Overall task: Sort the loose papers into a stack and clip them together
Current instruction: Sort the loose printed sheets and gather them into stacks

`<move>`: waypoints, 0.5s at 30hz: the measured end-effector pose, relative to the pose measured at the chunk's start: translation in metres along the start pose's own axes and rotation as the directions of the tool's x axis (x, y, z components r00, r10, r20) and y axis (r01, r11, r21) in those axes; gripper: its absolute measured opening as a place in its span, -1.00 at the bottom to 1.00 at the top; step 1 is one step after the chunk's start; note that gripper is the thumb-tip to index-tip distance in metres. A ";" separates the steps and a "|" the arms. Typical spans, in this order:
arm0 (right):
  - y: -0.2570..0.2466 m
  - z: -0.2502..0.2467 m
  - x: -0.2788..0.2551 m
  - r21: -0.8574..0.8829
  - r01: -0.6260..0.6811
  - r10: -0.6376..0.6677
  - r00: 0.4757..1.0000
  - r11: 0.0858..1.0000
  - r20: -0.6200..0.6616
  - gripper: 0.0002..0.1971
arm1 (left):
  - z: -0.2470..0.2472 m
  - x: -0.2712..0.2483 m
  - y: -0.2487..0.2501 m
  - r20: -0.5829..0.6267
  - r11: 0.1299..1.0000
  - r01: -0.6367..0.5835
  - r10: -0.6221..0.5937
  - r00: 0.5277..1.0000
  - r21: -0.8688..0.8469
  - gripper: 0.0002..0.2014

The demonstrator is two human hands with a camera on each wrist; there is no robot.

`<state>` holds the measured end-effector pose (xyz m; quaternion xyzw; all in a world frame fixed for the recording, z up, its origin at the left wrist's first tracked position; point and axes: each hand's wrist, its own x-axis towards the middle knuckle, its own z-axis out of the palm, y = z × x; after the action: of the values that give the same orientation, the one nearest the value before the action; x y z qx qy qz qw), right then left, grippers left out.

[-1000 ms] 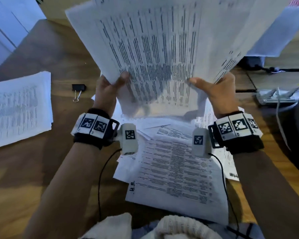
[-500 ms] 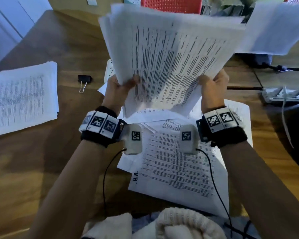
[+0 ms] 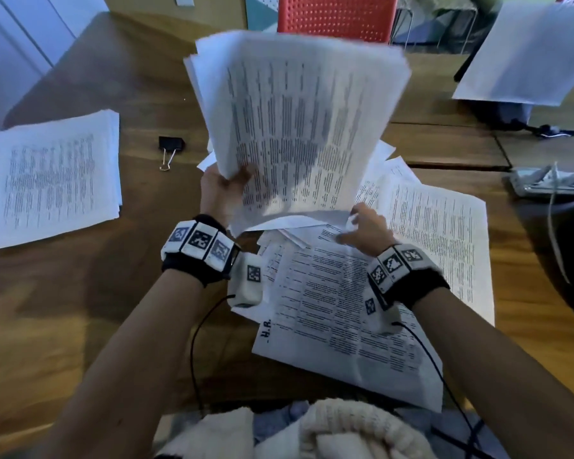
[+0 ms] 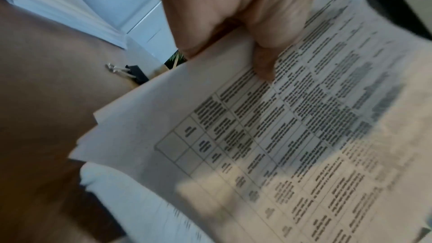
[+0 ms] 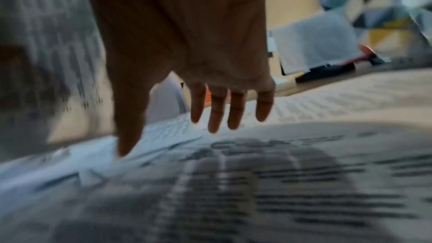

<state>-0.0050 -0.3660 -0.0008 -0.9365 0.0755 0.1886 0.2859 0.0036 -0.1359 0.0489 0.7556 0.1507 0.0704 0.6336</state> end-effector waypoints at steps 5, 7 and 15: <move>0.021 0.019 -0.023 -0.434 -0.012 0.067 0.991 0.901 0.113 -0.26 | -0.019 0.003 0.017 -0.155 0.998 -0.068 0.069 0.986 0.010 -0.62; 0.024 0.022 -0.026 -0.450 -0.015 0.084 0.987 0.893 0.133 -0.36 | -0.024 0.004 0.015 -0.180 0.995 -0.086 0.077 0.981 -0.043 -0.63; 0.020 0.008 -0.009 -0.314 -0.073 0.032 0.990 0.947 -0.135 -0.67 | -0.020 -0.029 -0.017 -0.057 0.975 0.211 -0.215 0.975 -0.072 -0.59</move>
<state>-0.0206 -0.3781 -0.0133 -0.9781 0.0872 0.1454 0.1206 -0.0322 -0.1235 0.0388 0.7111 0.2488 0.0314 0.6568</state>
